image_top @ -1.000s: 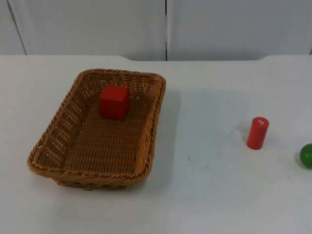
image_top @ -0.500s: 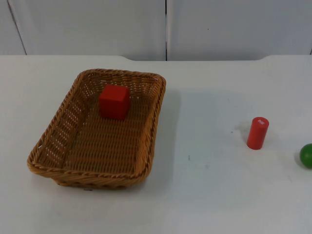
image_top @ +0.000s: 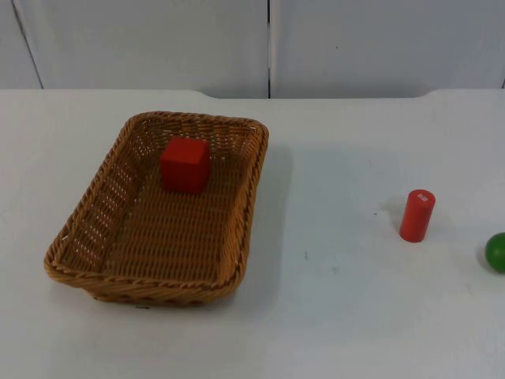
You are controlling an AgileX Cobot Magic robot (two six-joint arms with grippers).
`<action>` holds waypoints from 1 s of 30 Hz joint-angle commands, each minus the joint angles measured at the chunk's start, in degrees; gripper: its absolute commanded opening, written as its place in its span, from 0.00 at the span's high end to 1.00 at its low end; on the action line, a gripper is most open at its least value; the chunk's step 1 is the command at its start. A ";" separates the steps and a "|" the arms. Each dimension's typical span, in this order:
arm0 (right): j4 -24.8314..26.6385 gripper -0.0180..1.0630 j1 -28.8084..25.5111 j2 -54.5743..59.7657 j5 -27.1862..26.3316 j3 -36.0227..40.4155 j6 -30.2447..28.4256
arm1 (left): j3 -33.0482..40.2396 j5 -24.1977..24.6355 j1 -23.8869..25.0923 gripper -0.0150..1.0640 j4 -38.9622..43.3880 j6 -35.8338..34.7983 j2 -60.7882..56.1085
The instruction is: Pick up the basket with the left hand and place the object to the left of the red cylinder into the basket with the right hand.
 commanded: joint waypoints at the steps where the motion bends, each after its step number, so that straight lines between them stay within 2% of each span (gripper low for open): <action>1: 0.21 0.01 -0.24 -0.18 -0.31 0.06 -0.67 | 0.30 -0.60 0.18 0.01 0.12 -0.37 -0.15; 7: 0.21 0.01 -0.82 -0.18 -0.31 0.06 -0.67 | 0.30 -0.60 0.18 0.01 0.12 -0.37 -0.15; 30: 0.10 0.01 -22.89 -0.18 -0.31 -0.05 -0.67 | 0.30 -0.60 0.18 0.01 0.12 -0.37 -0.15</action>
